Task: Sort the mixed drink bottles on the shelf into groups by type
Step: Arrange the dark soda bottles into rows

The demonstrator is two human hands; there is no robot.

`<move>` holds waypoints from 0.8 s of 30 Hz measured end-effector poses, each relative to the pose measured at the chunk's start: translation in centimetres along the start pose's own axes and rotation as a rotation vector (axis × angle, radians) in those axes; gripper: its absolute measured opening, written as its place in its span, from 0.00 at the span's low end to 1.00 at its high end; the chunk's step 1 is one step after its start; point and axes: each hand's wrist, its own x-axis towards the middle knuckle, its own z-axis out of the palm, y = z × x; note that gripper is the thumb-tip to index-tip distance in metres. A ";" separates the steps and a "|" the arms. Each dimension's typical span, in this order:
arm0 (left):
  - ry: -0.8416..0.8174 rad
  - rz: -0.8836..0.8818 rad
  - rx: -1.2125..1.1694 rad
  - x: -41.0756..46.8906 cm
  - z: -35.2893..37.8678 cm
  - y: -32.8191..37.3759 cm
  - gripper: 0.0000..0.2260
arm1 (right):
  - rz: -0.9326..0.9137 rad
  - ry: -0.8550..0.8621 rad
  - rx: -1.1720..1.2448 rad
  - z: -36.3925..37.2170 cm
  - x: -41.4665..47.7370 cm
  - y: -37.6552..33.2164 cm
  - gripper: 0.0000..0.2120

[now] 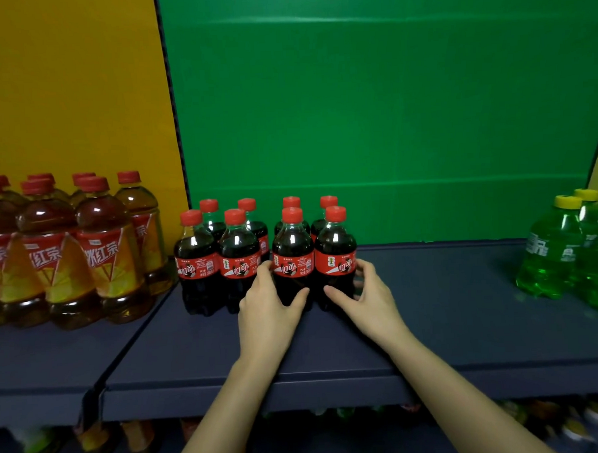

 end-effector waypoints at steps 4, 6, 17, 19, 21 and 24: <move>0.016 -0.001 0.028 0.0 0.0 0.0 0.32 | -0.012 -0.001 0.010 0.0 -0.1 0.0 0.30; 0.026 -0.007 0.038 0.1 0.0 0.1 0.31 | -0.018 -0.001 0.003 0.1 0.0 -0.1 0.29; -0.019 -0.003 0.071 -0.4 -0.5 0.8 0.31 | -0.020 -0.002 0.030 0.1 0.1 -0.1 0.30; -0.049 0.009 0.066 -0.7 -0.6 0.9 0.32 | -0.011 -0.006 0.048 0.1 0.1 -0.1 0.30; -0.078 0.025 0.057 -1.0 -0.9 0.8 0.31 | 0.004 -0.019 0.064 0.0 0.0 -0.2 0.29; -0.068 0.051 0.057 -1.7 -1.5 0.8 0.25 | 0.041 -0.038 0.121 -0.4 -0.1 -0.6 0.26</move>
